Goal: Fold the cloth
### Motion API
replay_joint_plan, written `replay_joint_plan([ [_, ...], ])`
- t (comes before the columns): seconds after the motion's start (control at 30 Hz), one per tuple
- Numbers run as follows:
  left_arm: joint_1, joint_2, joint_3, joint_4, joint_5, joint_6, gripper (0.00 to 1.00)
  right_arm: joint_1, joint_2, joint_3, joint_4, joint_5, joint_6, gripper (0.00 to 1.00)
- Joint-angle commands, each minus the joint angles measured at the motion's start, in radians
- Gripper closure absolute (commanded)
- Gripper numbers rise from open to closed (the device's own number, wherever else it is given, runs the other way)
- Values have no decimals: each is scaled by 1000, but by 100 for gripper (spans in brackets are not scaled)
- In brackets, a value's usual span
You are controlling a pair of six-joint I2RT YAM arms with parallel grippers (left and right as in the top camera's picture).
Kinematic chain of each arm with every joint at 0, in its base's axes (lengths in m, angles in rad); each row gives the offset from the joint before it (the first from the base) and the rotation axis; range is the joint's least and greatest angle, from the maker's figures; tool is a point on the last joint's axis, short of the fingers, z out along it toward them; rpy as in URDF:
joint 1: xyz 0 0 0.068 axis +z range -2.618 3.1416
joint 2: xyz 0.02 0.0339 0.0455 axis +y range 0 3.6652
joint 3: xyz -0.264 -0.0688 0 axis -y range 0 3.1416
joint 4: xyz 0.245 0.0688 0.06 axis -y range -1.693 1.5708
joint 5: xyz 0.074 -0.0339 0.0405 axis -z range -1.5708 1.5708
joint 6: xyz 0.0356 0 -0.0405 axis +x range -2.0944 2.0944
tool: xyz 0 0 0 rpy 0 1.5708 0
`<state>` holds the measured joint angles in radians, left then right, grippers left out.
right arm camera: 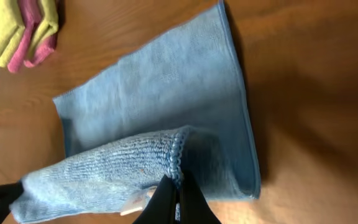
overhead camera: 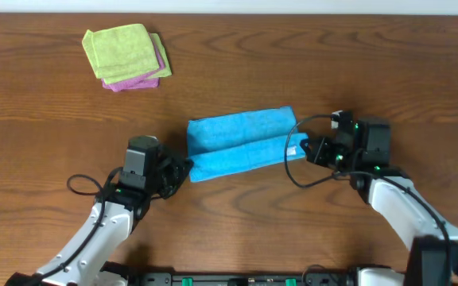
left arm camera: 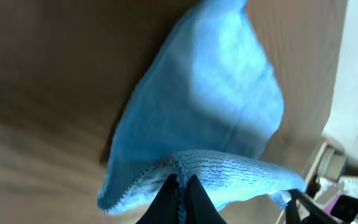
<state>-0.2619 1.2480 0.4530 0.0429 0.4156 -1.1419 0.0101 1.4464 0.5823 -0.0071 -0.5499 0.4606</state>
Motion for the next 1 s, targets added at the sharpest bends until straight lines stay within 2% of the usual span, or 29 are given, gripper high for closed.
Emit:
replay_joint_plan([
  [0.0,7,32,21,40,-96,28,94,5,40,6,44,42,40,99],
  [0.2,7,143,34,200,-108,27,94,5,65,10,140,91,41,99],
  [0.53,7,286,197,202,-187,89,94,5,174,114,207,161,31,99],
  [0.9,6,328,219,202,-187,91,94,83,310,227,233,179,2,99],
  [0.93,6,328,219,202,-187,92,94,89,314,233,233,185,1,98],
  [0.97,6,328,219,202,-186,92,94,92,316,238,232,186,-2,93],
])
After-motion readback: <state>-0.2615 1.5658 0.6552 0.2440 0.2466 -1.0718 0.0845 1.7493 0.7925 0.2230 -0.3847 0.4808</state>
